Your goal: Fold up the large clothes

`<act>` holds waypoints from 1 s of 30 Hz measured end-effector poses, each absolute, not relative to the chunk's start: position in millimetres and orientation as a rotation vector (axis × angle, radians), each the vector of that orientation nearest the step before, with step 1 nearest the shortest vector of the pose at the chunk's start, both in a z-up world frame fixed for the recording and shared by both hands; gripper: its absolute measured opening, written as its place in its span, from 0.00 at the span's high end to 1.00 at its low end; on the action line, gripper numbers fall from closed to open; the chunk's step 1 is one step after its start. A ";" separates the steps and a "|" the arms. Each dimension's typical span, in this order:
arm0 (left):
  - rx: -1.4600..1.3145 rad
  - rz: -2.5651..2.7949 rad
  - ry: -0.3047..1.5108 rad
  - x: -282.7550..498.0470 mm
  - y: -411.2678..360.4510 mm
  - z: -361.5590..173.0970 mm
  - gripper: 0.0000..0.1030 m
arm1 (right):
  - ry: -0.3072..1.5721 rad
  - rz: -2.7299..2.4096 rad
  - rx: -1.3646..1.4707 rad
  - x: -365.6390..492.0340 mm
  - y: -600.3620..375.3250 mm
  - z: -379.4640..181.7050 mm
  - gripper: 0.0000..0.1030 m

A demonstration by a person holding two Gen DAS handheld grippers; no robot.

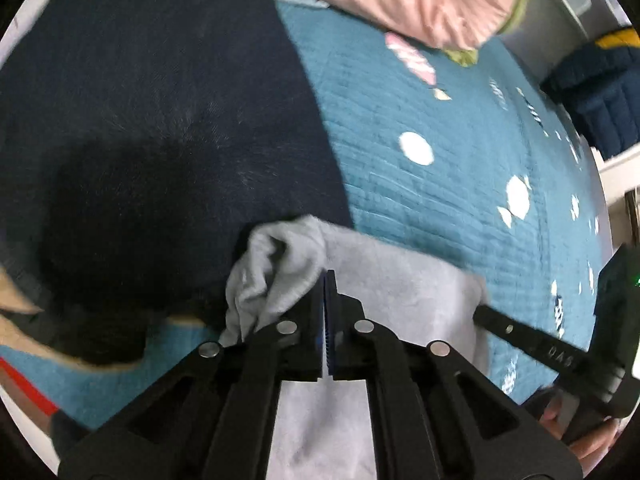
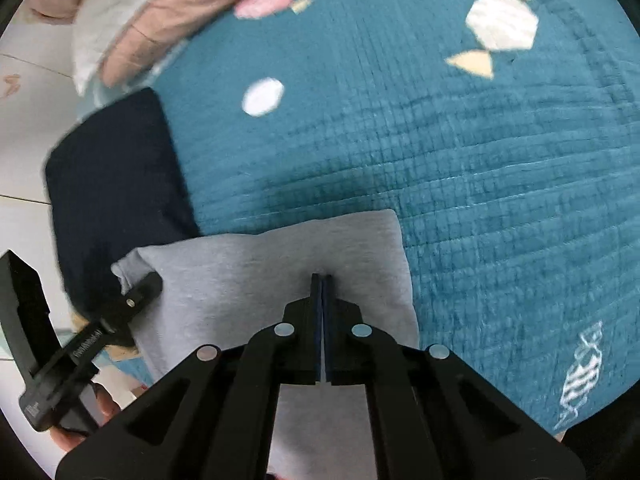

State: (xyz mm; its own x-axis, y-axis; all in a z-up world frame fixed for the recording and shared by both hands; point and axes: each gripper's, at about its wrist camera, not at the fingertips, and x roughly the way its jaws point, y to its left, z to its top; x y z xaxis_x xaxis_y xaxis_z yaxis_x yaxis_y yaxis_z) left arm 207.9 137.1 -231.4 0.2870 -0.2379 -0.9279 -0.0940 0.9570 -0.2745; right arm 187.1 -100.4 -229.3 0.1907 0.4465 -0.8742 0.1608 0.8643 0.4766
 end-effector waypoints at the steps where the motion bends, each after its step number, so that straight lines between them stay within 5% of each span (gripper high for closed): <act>1: -0.296 -0.124 1.262 200.7 133.1 -223.1 0.96 | 1.330 0.255 0.523 179.5 -98.1 -216.1 0.94; 7: -0.233 -0.244 1.156 176.8 102.5 -198.7 0.94 | 1.212 0.363 0.441 164.7 -68.6 -190.9 0.94; 20: -0.241 -0.218 1.191 124.9 144.5 -248.7 0.98 | 1.340 0.428 0.493 103.8 -120.4 -254.3 1.00; 30: -0.225 -0.231 1.170 89.5 119.3 -227.1 0.96 | 1.298 0.450 0.343 74.6 -74.0 -215.8 0.94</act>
State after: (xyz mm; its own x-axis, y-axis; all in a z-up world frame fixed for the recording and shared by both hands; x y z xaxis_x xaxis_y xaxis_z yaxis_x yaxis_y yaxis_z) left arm 89.5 119.3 -227.1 0.3720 -0.2943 -0.8804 0.0622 0.9542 -0.2927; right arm 74.6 -74.0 -215.8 0.2037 0.5015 -0.8408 -0.1263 0.8651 0.4854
